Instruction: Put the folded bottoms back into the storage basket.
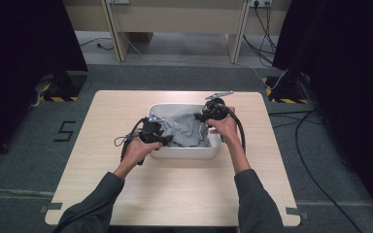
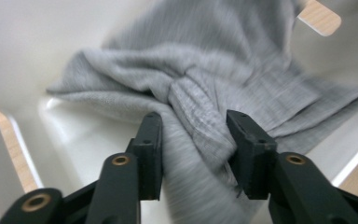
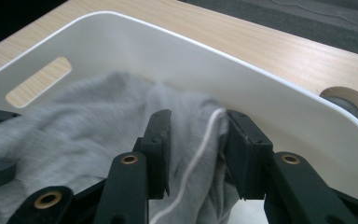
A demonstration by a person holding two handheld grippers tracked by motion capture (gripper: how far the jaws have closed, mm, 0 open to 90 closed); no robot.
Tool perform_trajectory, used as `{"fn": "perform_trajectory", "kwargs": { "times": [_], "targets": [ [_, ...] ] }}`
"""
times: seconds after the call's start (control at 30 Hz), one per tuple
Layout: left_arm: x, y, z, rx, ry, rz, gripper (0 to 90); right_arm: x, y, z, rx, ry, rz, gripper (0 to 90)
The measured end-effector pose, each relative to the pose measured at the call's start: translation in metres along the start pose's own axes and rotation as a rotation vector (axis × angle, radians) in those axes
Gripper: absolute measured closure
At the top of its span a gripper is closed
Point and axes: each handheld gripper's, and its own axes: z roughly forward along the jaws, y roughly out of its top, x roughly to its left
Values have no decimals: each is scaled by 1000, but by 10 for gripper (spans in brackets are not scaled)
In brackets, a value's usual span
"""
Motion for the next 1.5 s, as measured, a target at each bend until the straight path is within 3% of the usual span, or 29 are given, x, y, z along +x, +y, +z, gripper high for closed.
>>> {"fn": "perform_trajectory", "kwargs": {
  "times": [0.1,0.17,0.87,1.03,1.33,1.5],
  "targets": [
    [2,1,-2,-11,25,-19,548,-1,-1,-2,-17,14,14,621],
    [4,3,-6,-28,29,-55,504,-1,0,-5,-16,-1,-11,619],
    [-6,6,-16,-57,-5,-17,514,7,0,-12,-32,17,-26,592],
    [-5,5,-17,-58,-26,-47,473,8,-3,-13,-34,13,-29,572],
    [-2,3,-23,-80,-35,-69,355,11,-9,-20,-50,18,-29,508],
    [-1,1,-27,-91,-39,-80,332,15,-10,-26,-67,24,-37,486]
  ]
}}
